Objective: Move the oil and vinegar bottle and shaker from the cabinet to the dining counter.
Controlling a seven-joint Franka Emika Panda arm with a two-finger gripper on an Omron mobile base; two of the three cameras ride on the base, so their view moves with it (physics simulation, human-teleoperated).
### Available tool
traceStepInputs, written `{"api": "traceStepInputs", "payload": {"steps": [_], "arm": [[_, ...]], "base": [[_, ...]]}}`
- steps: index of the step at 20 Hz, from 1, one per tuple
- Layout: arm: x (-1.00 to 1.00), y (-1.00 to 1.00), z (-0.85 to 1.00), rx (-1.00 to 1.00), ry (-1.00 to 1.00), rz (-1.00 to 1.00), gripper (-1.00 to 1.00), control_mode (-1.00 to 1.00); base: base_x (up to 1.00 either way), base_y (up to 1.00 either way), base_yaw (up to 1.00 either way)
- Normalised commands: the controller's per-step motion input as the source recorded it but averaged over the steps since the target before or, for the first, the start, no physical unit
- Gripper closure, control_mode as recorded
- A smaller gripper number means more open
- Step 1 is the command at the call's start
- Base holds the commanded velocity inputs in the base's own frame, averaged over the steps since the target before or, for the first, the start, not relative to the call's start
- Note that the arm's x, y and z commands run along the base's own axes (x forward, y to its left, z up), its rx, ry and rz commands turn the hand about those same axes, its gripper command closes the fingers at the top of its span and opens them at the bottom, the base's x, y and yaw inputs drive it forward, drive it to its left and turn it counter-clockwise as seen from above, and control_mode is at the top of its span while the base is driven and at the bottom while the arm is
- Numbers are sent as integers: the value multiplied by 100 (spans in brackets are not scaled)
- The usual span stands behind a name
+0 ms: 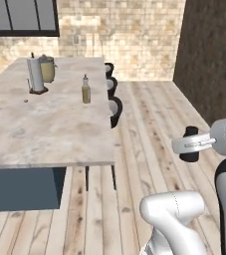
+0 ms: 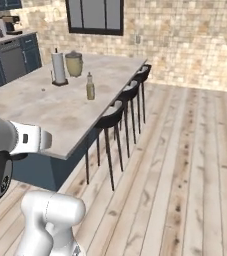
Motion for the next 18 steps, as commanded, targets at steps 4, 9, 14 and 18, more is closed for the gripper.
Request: {"api": "traceStepInputs", "payload": {"steps": [4, 9, 14, 18], "arm": [[0, 0, 0, 0, 0, 0, 100, 100], [0, 0, 0, 0, 0, 0, 100, 100], [0, 0, 0, 0, 0, 0, 100, 100], [0, 0, 0, 0, 0, 0, 100, 100]], "base": [[45, -46, 24], [46, -51, 20], [46, -56, 15], [40, -56, 19]]}}
